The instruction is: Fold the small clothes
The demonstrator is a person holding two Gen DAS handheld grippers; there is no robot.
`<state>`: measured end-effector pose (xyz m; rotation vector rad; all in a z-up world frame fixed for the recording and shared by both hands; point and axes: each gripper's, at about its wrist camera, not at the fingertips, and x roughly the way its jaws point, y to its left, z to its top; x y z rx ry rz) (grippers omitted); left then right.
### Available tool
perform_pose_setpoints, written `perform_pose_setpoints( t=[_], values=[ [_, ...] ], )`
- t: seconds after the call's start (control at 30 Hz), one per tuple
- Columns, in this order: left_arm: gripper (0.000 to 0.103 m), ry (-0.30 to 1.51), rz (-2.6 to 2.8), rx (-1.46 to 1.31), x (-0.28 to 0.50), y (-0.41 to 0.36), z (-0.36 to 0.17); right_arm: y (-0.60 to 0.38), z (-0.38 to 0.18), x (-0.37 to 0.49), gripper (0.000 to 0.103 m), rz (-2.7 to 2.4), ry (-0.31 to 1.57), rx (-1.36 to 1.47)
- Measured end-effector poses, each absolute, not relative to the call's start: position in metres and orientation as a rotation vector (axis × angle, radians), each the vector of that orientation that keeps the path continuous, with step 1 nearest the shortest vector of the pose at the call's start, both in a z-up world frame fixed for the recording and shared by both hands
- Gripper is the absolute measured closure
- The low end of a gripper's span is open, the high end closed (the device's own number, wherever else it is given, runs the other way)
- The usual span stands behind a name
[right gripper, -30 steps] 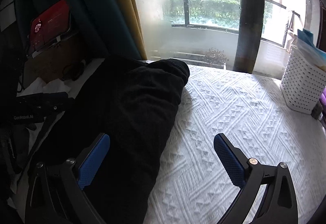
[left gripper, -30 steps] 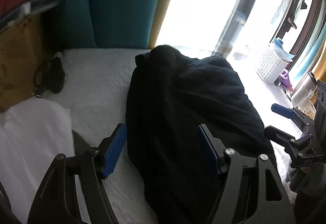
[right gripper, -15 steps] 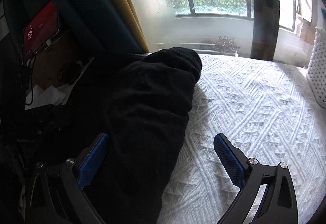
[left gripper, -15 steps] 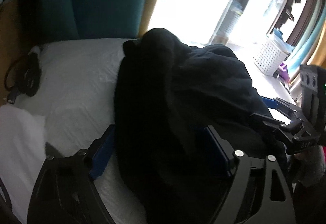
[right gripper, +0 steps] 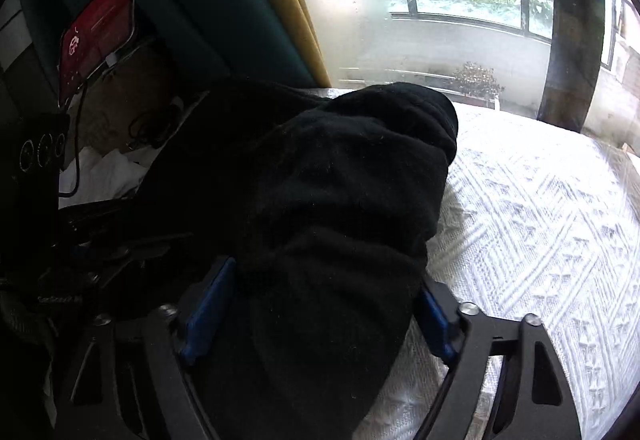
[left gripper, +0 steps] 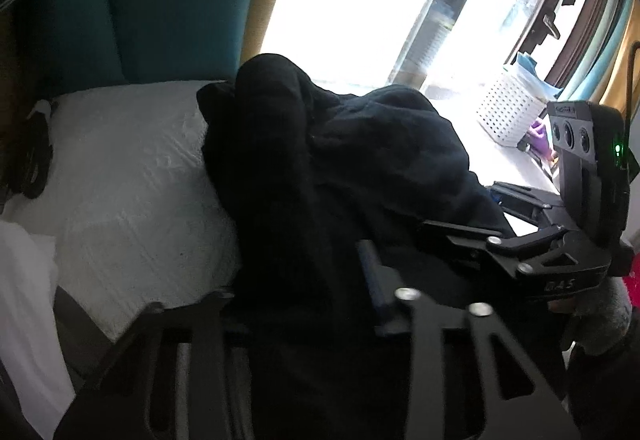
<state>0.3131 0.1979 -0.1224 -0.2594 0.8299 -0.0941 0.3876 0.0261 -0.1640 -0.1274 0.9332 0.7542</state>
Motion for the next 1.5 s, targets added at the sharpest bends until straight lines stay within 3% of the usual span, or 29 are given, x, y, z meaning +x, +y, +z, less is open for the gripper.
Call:
perform_pose_setpoints(
  t=[0.07,0.2,1.5],
  values=[
    [0.086,0.807,-0.094,-0.290,0.309,0.204,-0.122,0.025,-0.161,0.384,0.060,0.775,0.921,-0.113],
    [0.088,0.760,-0.107,-0.268,0.298,0.197,-0.110,0.027,-0.156,0.372,0.071,0.779,0.895,-0.124],
    [0.089,0.241,-0.086,-0.139,0.097,0.188,0.047,0.033,0.038,0.165,0.072,0.847,0.290,-0.173]
  ],
)
